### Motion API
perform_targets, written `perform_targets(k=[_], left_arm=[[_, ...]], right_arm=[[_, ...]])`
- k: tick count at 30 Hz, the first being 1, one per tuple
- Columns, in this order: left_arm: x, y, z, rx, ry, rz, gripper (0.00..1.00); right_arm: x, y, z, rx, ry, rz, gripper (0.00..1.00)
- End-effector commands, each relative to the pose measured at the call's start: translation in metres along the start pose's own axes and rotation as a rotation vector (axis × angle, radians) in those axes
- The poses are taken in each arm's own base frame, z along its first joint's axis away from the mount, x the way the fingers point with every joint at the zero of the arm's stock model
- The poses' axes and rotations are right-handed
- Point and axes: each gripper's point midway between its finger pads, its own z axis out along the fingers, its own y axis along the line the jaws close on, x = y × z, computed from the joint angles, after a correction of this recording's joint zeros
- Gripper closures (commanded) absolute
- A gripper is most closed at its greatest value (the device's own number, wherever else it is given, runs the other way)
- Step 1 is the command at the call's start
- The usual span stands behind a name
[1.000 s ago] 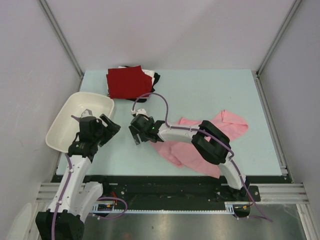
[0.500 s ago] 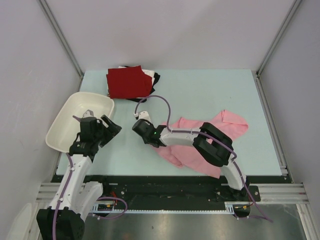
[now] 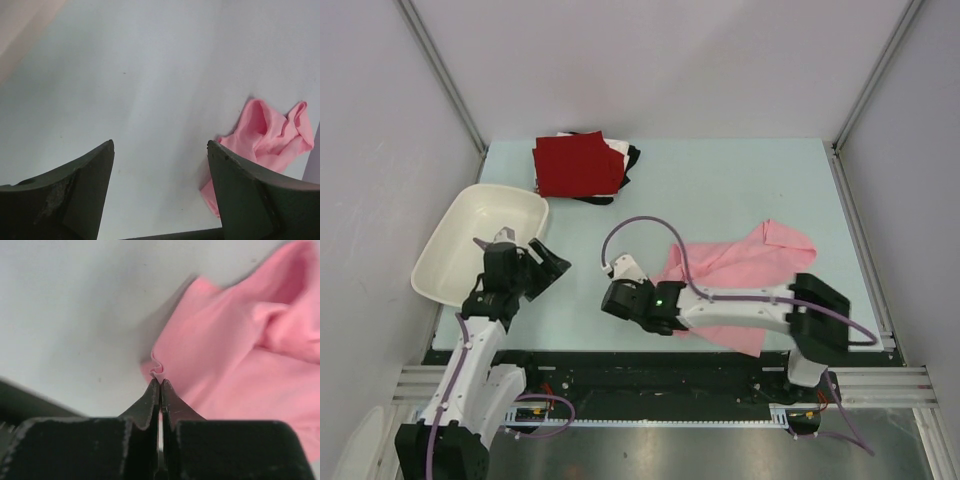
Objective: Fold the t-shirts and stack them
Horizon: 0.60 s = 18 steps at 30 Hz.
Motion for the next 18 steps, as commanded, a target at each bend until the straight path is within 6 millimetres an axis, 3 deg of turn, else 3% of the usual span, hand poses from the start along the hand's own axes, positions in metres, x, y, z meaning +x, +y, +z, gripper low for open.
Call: perform_targets(k=[1,3,4,8,12,13,15,16,17,18], left_arm=[[0.002,-0.035,-0.007,0.145,-0.006,0.040,0.20],[0.011,-0.047,-0.007,0.170,0.012,0.072,0.20],[0.015,-0.050,-0.004,0.173,0.024,0.080,0.20],[0.040,-0.072,0.003,0.224,0.095,0.112,0.20],[0.053,-0.093,0.007,0.248,0.123,0.141,0.21],[0.053,-0.098,0.008,0.252,0.118,0.146,0.21],[0.059,-0.104,0.010,0.256,0.136,0.152,0.21],[0.059,-0.107,0.010,0.263,0.133,0.150,0.21],[0.060,-0.109,0.010,0.269,0.138,0.153,0.21],[0.061,-0.110,0.011,0.266,0.142,0.152,0.21]], right_arm=[[-0.017,-0.075,-0.101,0.094,-0.101,0.108,1.00],[-0.016,-0.105,-0.123,0.166,-0.143,0.200,1.00],[-0.012,-0.130,-0.146,0.178,-0.171,0.254,1.00],[-0.014,-0.182,-0.192,0.166,-0.299,0.471,1.00],[-0.019,-0.231,-0.225,0.185,-0.412,0.632,1.00],[-0.027,-0.250,-0.234,0.217,-0.453,0.638,1.00],[-0.060,-0.264,-0.257,0.179,-0.568,0.689,1.00],[-0.068,-0.281,-0.261,0.231,-0.589,0.654,1.00],[-0.082,-0.281,-0.263,0.198,-0.602,0.647,1.00],[-0.114,-0.286,-0.274,0.178,-0.654,0.661,1.00]])
